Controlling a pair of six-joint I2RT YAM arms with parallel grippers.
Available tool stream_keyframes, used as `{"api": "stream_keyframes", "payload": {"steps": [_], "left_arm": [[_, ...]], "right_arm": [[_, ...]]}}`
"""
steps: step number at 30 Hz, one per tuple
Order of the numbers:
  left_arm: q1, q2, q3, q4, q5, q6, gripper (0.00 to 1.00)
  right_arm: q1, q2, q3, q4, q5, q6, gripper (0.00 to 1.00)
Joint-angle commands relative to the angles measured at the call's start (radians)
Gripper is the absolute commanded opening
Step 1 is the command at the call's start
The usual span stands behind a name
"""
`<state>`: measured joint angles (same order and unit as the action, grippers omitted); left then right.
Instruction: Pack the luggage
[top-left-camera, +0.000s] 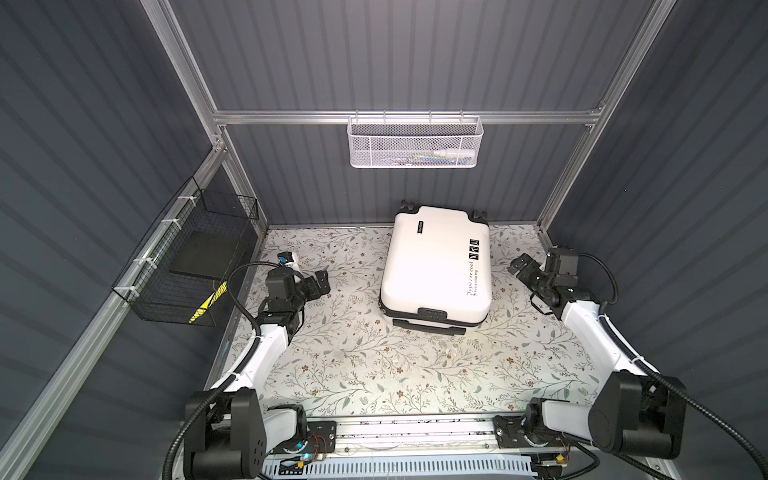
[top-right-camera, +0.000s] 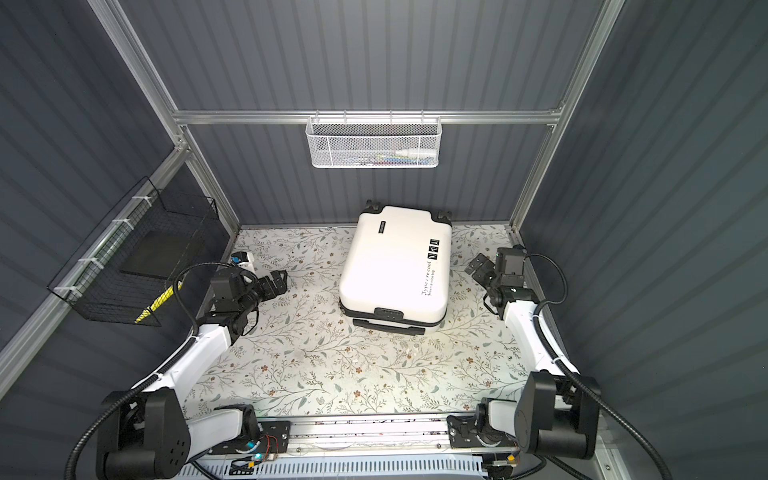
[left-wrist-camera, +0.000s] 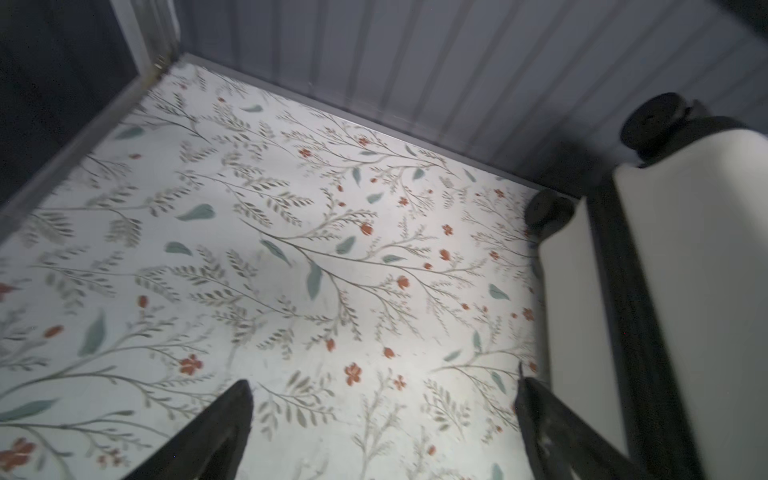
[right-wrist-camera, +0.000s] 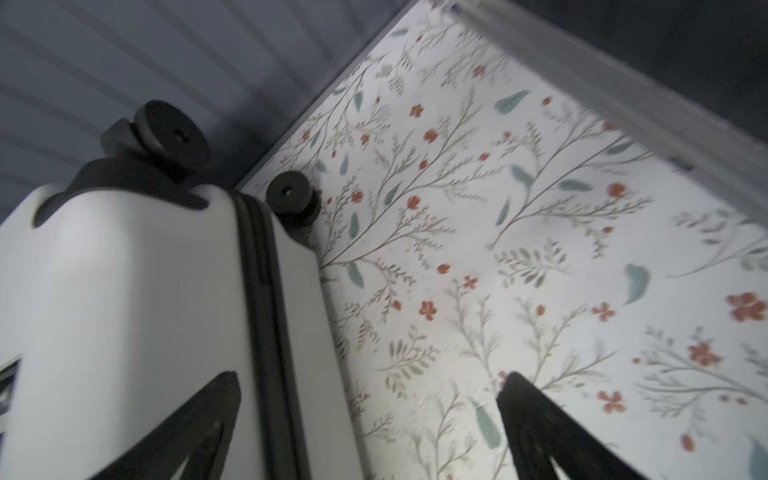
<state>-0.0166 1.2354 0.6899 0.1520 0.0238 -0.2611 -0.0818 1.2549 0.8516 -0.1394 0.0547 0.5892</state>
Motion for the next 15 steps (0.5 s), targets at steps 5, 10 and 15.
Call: {"api": "stream_keyframes", "payload": {"steps": [5,10,15], "left_arm": [[0.017,0.135,-0.103,0.316,-0.186,0.176,1.0],[0.017,0.204,-0.223,0.536,-0.197,0.186,1.0],[0.017,0.319,-0.272,0.702,-0.165,0.192,1.0]], "right_arm": [[0.089,0.028,-0.131,0.312,0.324,-0.288,0.99],[0.089,0.074,-0.241,0.554,0.313,-0.366,0.99],[0.088,0.089,-0.266,0.678,0.265,-0.437,0.99]]}}
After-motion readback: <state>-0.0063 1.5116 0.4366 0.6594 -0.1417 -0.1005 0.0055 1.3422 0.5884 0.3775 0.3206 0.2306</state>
